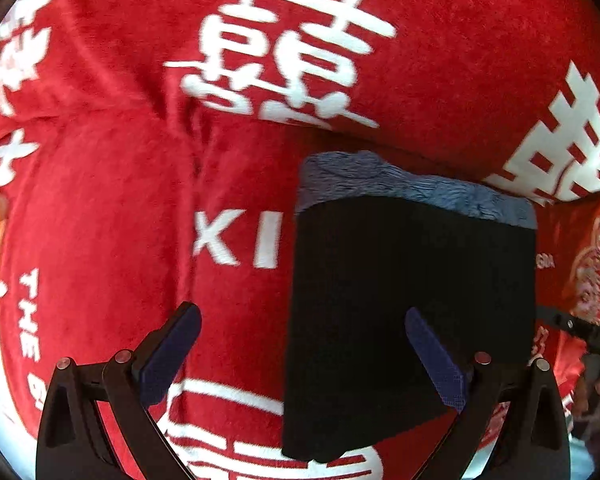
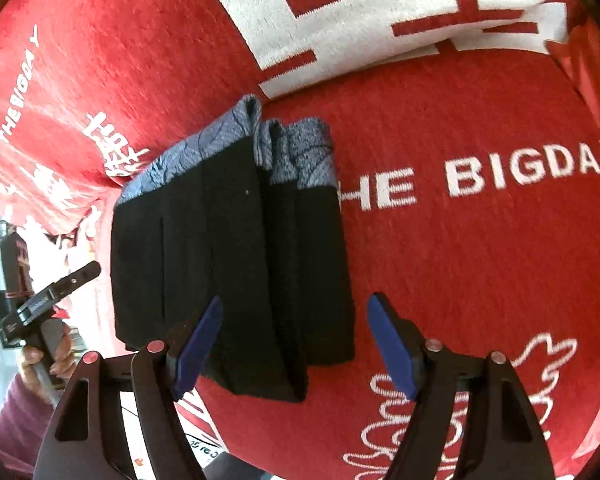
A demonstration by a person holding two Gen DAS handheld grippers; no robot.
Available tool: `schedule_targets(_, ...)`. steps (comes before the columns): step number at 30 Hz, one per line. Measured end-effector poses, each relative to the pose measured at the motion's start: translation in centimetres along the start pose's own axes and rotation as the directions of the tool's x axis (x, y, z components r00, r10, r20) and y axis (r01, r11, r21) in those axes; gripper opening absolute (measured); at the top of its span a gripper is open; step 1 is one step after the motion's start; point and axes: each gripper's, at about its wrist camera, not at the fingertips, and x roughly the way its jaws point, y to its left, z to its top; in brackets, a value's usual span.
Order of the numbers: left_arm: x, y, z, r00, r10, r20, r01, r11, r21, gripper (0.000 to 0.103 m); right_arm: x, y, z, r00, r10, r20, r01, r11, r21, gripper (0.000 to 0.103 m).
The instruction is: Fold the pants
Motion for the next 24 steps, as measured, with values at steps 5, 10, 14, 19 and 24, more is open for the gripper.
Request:
schedule_targets(5,1.8,-0.4,0.6,0.995,-0.091,-0.042,0.093,0.994,0.064,0.103,0.5,-1.4,1.1,0.994,0.1,-0.035,-0.101,0.995,-0.008,0.078)
schedule_targets(10,3.5,-0.4,1.1,0.992,-0.107,-0.061,0.113,0.989,0.095,0.103,2.1,-3.5,1.4,0.981,0.185,-0.065,-0.184,0.983,0.024,0.078)
schedule_targets(14,5.3,-0.8,1.5,0.984,-0.159,-0.081,0.167,0.98,0.11,0.103,3.8,-4.3,1.7,0.956,0.279,-0.089,-0.277,0.96,0.037,0.078)
schedule_targets(19,7.1,-1.3,1.7,0.971,-0.219,-0.1,0.227,0.971,0.077,0.103,5.3,-4.3,2.7,0.923,0.376,-0.08,-0.373,0.926,0.051,0.078)
schedule_targets(24,6.9,-2.2,1.1,0.966,-0.251,-0.057,0.254,0.966,0.054,0.081,5.8,-4.1,3.3,0.931,0.357,-0.076,-0.349,0.932,0.101,0.064)
